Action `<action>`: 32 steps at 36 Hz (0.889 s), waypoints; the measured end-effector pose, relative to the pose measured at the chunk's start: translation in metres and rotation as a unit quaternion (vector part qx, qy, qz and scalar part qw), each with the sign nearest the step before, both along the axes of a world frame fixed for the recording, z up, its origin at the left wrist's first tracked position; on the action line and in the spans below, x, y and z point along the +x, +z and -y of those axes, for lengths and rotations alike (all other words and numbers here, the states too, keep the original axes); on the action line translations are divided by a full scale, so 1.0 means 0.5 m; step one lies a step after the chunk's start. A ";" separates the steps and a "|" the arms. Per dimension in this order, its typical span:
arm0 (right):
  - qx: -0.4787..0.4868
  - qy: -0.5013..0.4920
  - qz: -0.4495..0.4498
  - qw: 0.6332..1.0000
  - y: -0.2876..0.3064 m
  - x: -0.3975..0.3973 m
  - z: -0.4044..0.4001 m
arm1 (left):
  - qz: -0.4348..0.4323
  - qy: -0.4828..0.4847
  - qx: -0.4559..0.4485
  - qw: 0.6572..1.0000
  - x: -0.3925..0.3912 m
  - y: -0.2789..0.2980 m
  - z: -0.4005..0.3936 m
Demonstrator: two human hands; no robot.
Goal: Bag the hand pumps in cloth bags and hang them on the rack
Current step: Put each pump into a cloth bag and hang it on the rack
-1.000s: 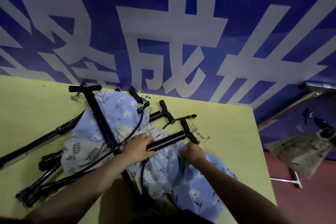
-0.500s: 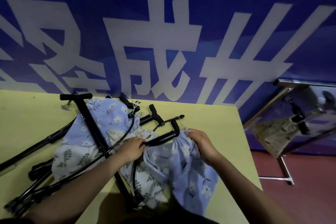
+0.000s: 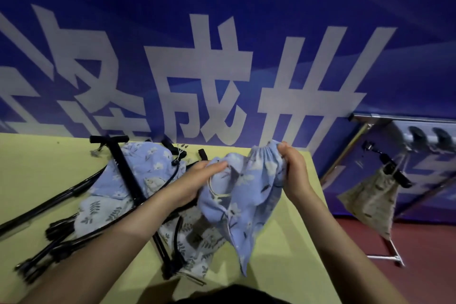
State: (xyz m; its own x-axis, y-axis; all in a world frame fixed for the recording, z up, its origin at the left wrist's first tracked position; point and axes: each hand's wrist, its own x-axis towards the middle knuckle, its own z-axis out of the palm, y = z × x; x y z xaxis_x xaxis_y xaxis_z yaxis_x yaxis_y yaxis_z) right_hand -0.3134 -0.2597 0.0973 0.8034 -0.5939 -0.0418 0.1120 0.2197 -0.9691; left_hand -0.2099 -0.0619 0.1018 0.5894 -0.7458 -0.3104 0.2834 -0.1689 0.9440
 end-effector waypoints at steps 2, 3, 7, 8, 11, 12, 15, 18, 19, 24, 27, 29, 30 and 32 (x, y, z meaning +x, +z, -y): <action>-0.104 -0.011 -0.030 0.994 -0.017 -0.010 0.008 | -0.074 0.053 -0.062 0.994 -0.016 0.011 0.003; -0.151 -0.011 -0.045 0.987 -0.028 -0.016 0.006 | -0.090 0.075 -0.080 0.990 -0.024 0.015 0.004; -0.211 -0.066 -0.086 0.971 -0.055 -0.036 -0.027 | -0.095 0.129 -0.109 0.981 -0.050 0.021 0.010; -0.187 -0.064 -0.081 0.977 -0.053 -0.040 -0.041 | -0.089 0.136 -0.111 0.980 -0.056 0.018 0.012; -0.132 0.009 -0.071 0.989 -0.044 -0.046 -0.082 | -0.085 0.152 -0.114 0.978 -0.079 0.017 0.017; -0.122 0.041 -0.068 0.989 -0.041 -0.046 -0.094 | -0.087 0.151 -0.116 0.978 -0.085 0.013 0.017; -0.129 0.101 -0.074 0.984 -0.038 -0.036 -0.119 | -0.102 0.142 -0.106 0.979 -0.107 0.013 0.007; -0.148 0.134 -0.113 0.973 -0.045 -0.024 -0.127 | -0.110 0.122 -0.066 0.984 -0.122 0.009 -0.008; -0.146 0.136 -0.124 0.972 -0.050 -0.022 -0.126 | -0.111 0.119 -0.057 0.985 -0.127 0.008 -0.012; -0.069 0.116 -0.155 0.979 -0.079 -0.035 -0.129 | -0.139 0.153 -0.045 0.977 -0.135 -0.013 -0.050; 0.018 0.110 -0.198 0.974 -0.098 -0.042 -0.136 | -0.144 0.190 -0.022 0.971 -0.133 -0.034 -0.072; 0.013 0.118 -0.228 0.966 -0.113 -0.046 -0.140 | -0.143 0.212 -0.009 0.967 -0.129 -0.052 -0.084; 0.007 0.118 -0.235 0.965 -0.118 -0.049 -0.142 | -0.142 0.220 0.001 0.965 -0.127 -0.059 -0.091; 0.017 0.109 -0.235 0.966 -0.124 -0.054 -0.147 | -0.135 0.230 0.035 0.963 -0.124 -0.072 -0.106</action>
